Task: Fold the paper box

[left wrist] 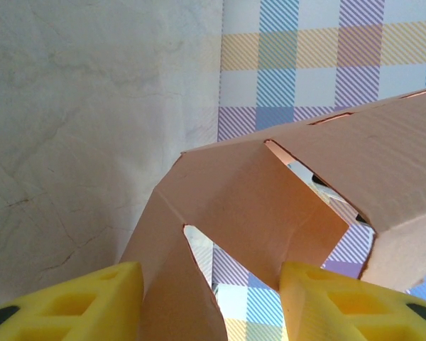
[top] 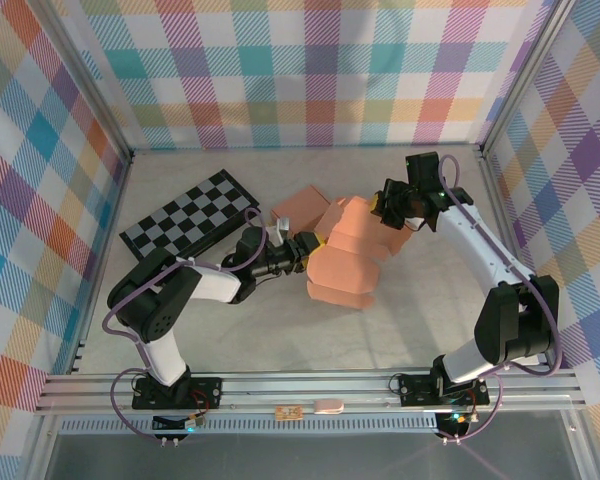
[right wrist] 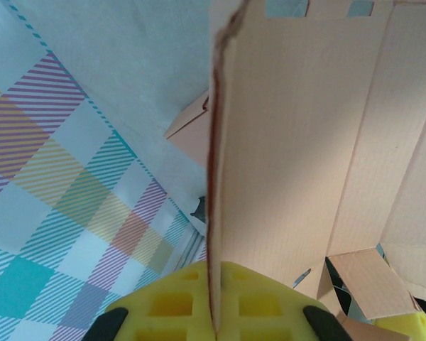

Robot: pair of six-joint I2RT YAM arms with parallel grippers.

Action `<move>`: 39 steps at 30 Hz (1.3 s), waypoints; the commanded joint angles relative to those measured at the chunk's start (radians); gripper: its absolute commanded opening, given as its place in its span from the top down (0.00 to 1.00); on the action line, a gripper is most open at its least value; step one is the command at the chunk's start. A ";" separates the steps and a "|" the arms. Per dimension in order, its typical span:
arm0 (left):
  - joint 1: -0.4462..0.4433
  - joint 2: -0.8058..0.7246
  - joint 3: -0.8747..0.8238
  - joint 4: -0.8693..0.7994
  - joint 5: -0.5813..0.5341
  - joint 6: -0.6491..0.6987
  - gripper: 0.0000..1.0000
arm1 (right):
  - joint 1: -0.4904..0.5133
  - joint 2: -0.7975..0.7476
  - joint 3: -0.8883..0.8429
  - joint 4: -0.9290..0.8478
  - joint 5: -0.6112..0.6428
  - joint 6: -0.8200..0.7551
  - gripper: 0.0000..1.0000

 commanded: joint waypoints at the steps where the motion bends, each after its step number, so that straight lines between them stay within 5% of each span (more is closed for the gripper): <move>1: -0.011 -0.011 0.031 -0.056 0.018 0.052 0.47 | 0.005 -0.003 0.009 -0.027 -0.021 -0.069 1.00; 20: 0.019 -0.558 -0.048 -1.003 -0.082 0.422 0.43 | 0.130 0.032 -0.131 0.271 0.124 -0.513 1.00; 27: 0.116 -0.539 0.009 -1.088 -0.068 0.489 0.50 | 0.170 0.014 -0.256 0.414 0.156 -0.544 1.00; 39: 0.127 -0.391 0.069 -1.019 -0.035 0.585 0.54 | 0.191 -0.021 -0.536 0.893 0.160 -0.570 1.00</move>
